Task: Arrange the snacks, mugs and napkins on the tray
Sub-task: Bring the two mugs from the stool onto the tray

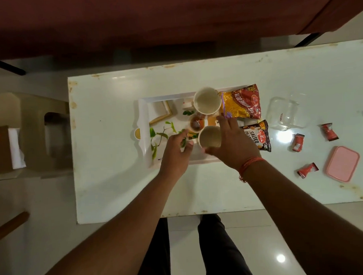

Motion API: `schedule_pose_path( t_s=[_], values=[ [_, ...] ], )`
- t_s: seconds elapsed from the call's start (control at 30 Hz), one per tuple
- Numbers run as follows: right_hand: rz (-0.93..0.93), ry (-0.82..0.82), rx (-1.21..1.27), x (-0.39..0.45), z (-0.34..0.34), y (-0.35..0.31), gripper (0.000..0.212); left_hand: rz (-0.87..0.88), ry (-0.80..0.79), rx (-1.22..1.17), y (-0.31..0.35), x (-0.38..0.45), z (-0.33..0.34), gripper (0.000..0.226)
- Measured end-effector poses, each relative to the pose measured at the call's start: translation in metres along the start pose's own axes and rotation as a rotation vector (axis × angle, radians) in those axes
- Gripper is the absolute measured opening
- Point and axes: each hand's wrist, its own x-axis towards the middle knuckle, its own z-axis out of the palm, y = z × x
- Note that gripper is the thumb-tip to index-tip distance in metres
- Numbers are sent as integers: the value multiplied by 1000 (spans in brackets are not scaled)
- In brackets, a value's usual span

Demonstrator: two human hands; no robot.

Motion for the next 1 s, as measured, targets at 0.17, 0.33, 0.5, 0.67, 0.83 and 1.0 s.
schedule_pose_path(
  t_s=[0.17,0.33,0.5,0.67,0.83,1.0],
  values=[
    [-38,100,64,44,-35,-3,91,-33,80,-71,25,39,-23,44],
    [-35,-116,-14,87,-47,-10,102,-71,-22,-32,61,68,-32,44],
    [-34,-168,-15,98,-43,-12,86,-23,-19,70,69,79,-25,39],
    [-28,-152,-24,96,-40,-13,87,-28,30,86,67,81,-16,39],
    [-25,-149,-40,86,-48,-20,104,-48,31,25,63,74,-26,46],
    [-174,207,-135,65,-38,-71,74,4,120,90,17,49,-84,50]
  ],
)
